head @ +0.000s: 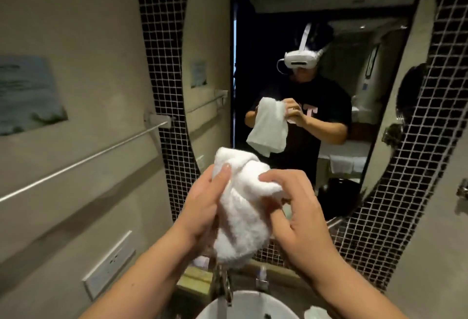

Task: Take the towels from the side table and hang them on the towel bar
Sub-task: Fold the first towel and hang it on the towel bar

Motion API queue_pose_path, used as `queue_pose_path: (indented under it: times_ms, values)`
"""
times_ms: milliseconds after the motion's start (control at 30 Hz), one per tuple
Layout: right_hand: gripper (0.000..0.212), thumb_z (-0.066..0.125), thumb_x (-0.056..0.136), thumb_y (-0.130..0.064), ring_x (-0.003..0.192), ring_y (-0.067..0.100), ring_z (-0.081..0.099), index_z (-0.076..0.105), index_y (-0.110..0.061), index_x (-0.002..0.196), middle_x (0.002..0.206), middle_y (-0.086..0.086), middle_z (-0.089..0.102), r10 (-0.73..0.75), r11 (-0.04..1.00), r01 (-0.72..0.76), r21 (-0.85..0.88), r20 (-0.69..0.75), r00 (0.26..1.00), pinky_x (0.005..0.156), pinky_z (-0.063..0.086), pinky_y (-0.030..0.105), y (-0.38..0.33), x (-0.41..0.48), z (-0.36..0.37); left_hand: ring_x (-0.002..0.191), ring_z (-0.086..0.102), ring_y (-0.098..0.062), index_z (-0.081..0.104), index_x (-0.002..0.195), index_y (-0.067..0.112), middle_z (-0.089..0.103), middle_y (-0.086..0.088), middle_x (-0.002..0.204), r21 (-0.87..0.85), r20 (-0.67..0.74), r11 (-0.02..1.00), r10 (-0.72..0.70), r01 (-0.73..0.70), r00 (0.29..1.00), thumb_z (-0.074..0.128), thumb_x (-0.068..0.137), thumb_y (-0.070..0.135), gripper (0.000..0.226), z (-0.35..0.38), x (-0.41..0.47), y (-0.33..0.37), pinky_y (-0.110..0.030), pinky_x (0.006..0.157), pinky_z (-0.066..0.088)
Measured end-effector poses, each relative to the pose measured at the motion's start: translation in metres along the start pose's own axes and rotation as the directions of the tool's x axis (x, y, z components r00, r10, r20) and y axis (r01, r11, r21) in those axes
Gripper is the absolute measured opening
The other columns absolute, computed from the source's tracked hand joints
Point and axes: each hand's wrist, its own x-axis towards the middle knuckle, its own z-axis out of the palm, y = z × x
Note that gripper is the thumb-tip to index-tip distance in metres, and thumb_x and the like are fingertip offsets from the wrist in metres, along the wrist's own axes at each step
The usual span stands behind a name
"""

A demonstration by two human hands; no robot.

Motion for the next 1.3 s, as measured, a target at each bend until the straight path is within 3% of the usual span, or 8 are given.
queue_pose_path:
  times_ms: [400, 533, 667, 767, 867, 1000, 1133, 1300]
  values:
    - [0.023, 0.057, 0.100, -0.007, 0.080, 0.010, 0.066, 0.067, -0.027, 0.106, 0.092, -0.004, 0.071, 0.263, 0.852, -0.192, 0.488, -0.081, 0.961, 0.072, 0.053, 0.029, -0.044, 0.048, 0.011, 0.113, 0.071, -0.020, 0.050, 0.142, 0.017, 0.068, -0.012, 0.132, -0.200, 0.056, 0.972, 0.139, -0.126, 0.989, 0.066, 0.087, 0.038, 0.061, -0.027, -0.024, 0.026, -0.030, 0.084, 0.061]
    - [0.016, 0.061, 0.101, -0.024, 0.097, 0.027, 0.069, 0.069, -0.038, 0.104, 0.107, 0.007, 0.072, 0.367, 0.798, -0.224, 0.560, -0.156, 0.917, 0.084, 0.058, 0.048, -0.052, 0.064, 0.017, 0.110, 0.049, 0.031, 0.038, 0.138, 0.036, 0.043, 0.016, 0.142, 0.069, 0.117, 0.983, 0.159, -0.167, 0.980, 0.061, 0.091, 0.054, 0.055, -0.022, -0.034, 0.031, 0.006, 0.085, 0.040]
    - [0.043, 0.063, 0.099, -0.033, 0.096, 0.008, 0.073, 0.040, -0.040, 0.135, 0.118, -0.007, 0.062, 0.235, 0.836, -0.111, 0.538, -0.167, 0.958, 0.091, 0.060, 0.039, -0.066, 0.072, 0.008, 0.134, 0.049, 0.004, 0.033, 0.137, 0.058, 0.057, 0.024, 0.137, 0.217, 0.238, 0.935, 0.228, -0.280, 0.944, 0.062, 0.074, 0.008, 0.086, -0.024, -0.018, 0.035, -0.016, 0.106, 0.041]
    - [0.086, 0.074, 0.090, -0.035, 0.106, 0.000, 0.070, 0.003, -0.044, 0.138, 0.133, -0.024, 0.040, 0.007, 0.964, 0.003, 0.267, -0.035, 0.999, 0.102, 0.052, 0.027, -0.079, 0.058, 0.011, 0.122, 0.062, -0.001, 0.039, 0.142, 0.034, 0.067, 0.016, 0.127, 0.138, 0.122, 0.937, 0.305, -0.320, 0.945, 0.063, 0.070, 0.001, 0.082, -0.014, -0.006, 0.047, -0.015, 0.091, 0.051]
    - [0.087, 0.079, 0.083, -0.025, 0.115, 0.017, 0.065, 0.017, -0.053, 0.137, 0.144, -0.007, 0.041, -0.081, 0.996, 0.080, 0.035, 0.036, 0.996, 0.099, 0.055, 0.039, -0.078, 0.055, 0.013, 0.104, 0.073, -0.007, 0.051, 0.139, 0.022, 0.070, 0.000, 0.126, 0.014, 0.011, 0.963, 0.268, -0.268, 0.963, 0.069, 0.076, 0.000, 0.069, -0.002, 0.005, 0.060, -0.017, 0.075, 0.057]
    - [0.075, 0.065, 0.091, -0.011, 0.101, 0.017, 0.068, 0.023, -0.057, 0.133, 0.119, -0.009, 0.057, 0.048, 0.997, -0.048, 0.056, -0.005, 0.999, 0.093, 0.057, 0.046, -0.074, 0.069, -0.003, 0.108, 0.072, -0.032, 0.054, 0.135, 0.022, 0.067, -0.013, 0.132, -0.206, 0.027, 0.966, 0.163, -0.154, 0.986, 0.062, 0.097, 0.014, 0.040, 0.001, 0.010, 0.067, -0.042, 0.080, 0.061]
    - [0.059, 0.065, 0.090, -0.047, 0.088, 0.028, 0.075, 0.020, -0.061, 0.126, 0.103, 0.012, 0.073, 0.336, 0.932, -0.336, 0.135, 0.023, 0.941, 0.088, 0.059, 0.056, -0.061, 0.078, -0.005, 0.107, 0.072, -0.037, 0.052, 0.139, 0.035, 0.070, -0.016, 0.126, -0.327, 0.103, 0.942, 0.116, -0.076, 0.988, 0.057, 0.098, 0.016, 0.045, -0.004, 0.012, 0.070, -0.048, 0.080, 0.060]
    - [0.114, 0.091, 0.067, -0.045, 0.109, 0.022, 0.070, 0.007, -0.047, 0.144, 0.130, 0.002, 0.063, 0.456, 0.853, -0.518, 0.057, 0.400, 0.795, 0.101, 0.055, 0.046, -0.056, 0.075, 0.001, 0.137, 0.052, -0.022, 0.049, 0.144, 0.045, 0.038, 0.003, 0.157, -0.202, 0.240, 0.940, 0.321, -0.276, 0.916, 0.070, 0.081, 0.001, 0.080, -0.031, 0.018, 0.083, -0.036, 0.092, 0.059]
